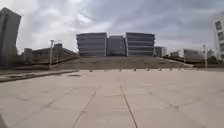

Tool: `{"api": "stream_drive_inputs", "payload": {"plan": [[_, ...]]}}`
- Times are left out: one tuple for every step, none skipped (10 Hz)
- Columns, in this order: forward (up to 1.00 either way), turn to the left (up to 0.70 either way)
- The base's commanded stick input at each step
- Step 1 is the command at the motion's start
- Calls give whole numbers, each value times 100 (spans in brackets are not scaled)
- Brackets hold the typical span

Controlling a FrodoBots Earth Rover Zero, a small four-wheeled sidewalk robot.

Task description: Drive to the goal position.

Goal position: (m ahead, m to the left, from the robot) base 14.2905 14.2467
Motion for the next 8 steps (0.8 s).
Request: {"api": "stream_drive_inputs", "payload": {"plan": [[70,0],[70,0],[70,0],[70,0],[70,0],[70,0],[70,0],[70,0]]}}
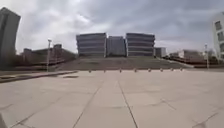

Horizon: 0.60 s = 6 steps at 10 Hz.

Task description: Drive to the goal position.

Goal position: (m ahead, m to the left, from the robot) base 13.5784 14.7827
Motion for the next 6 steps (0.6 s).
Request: {"api": "stream_drive_inputs", "payload": {"plan": [[70,0],[70,0],[70,0],[70,0],[70,0],[70,0]]}}
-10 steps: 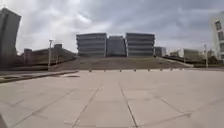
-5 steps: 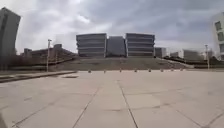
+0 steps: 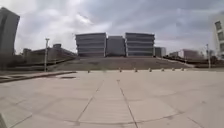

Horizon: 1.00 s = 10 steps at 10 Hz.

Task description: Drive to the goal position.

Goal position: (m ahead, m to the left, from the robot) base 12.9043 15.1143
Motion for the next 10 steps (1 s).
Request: {"api": "stream_drive_inputs", "payload": {"plan": [[70,0],[70,0],[70,0],[70,0],[70,0],[70,0],[70,0],[70,0],[70,0],[70,0]]}}
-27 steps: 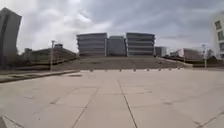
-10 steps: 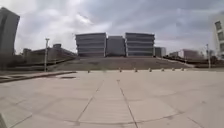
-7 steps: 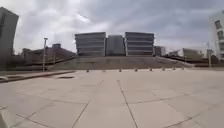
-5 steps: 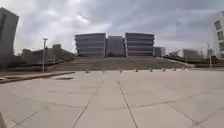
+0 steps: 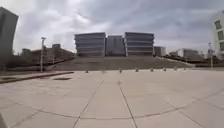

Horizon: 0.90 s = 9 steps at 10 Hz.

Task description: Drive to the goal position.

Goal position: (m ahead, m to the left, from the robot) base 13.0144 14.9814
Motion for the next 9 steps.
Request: {"api": "stream_drive_inputs", "payload": {"plan": [[70,0],[70,0],[70,0],[70,0],[70,0],[70,0],[70,0],[70,0],[70,0]]}}
